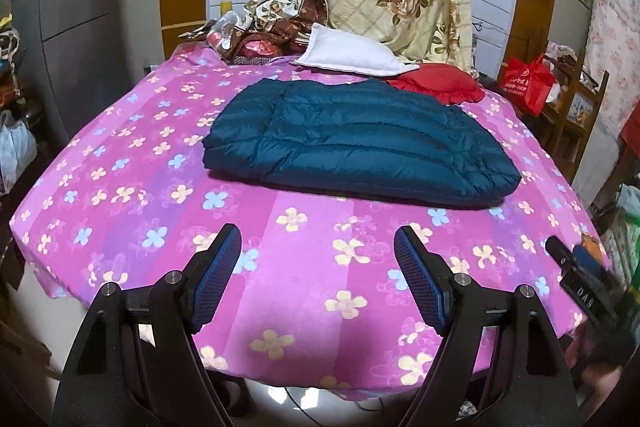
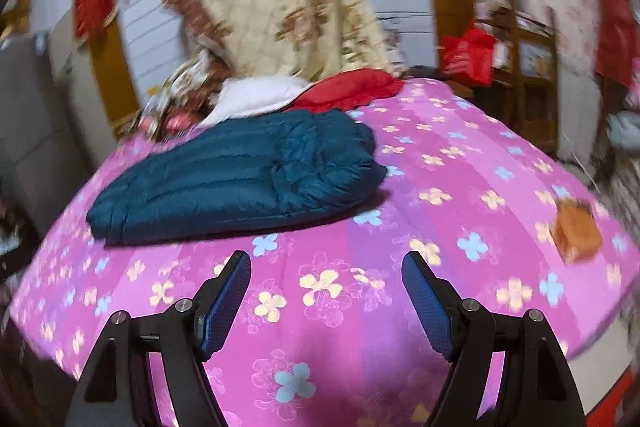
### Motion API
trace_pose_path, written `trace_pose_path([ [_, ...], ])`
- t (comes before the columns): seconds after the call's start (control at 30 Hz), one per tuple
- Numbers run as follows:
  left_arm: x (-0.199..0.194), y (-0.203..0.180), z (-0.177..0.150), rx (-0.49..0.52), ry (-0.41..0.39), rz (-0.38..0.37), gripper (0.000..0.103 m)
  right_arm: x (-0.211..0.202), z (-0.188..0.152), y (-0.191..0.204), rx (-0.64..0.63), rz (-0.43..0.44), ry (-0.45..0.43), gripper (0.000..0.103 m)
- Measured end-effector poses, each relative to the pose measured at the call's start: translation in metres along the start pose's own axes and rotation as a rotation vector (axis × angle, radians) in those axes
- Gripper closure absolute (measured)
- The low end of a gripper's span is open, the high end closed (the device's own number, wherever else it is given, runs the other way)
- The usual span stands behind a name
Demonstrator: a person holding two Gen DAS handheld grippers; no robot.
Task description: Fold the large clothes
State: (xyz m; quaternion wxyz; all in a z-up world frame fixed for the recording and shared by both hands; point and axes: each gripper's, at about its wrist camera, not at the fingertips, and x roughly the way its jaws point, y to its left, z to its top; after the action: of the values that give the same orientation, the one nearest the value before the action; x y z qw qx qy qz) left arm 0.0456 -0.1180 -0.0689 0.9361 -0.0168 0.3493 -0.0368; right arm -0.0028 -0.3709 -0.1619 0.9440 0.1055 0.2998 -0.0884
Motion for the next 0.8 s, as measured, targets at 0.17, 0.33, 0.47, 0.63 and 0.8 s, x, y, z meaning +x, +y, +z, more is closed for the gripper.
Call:
trace_pose_path([
  [0.17, 0.01, 0.012, -0.003, -0.004, 0.003, 0.039, 0.024, 0.028, 0.036, 0.001, -0.125, -0.082, 0.02, 0.027],
  [0.33, 0.037, 0.035, -0.004, -0.046, 0.059, 0.056, 0.024, 0.077, 0.066, -0.006, -0.022, -0.039, 0.12, 0.045],
  [0.47, 0.057, 0.048, -0.011, -0.068, 0.097, 0.079, 0.024, 0.122, 0.084, 0.0, -0.017, -0.074, 0.138, 0.051],
  [0.63, 0.075, 0.061, -0.016, -0.081, 0.129, 0.091, 0.024, 0.179, 0.087, -0.01, 0.059, -0.104, 0.238, 0.051],
  [0.8, 0.088, 0.077, -0.013, -0.102, 0.132, 0.121, 0.024, 0.19, 0.081, -0.013, 0.047, -0.117, 0.26, 0.051],
])
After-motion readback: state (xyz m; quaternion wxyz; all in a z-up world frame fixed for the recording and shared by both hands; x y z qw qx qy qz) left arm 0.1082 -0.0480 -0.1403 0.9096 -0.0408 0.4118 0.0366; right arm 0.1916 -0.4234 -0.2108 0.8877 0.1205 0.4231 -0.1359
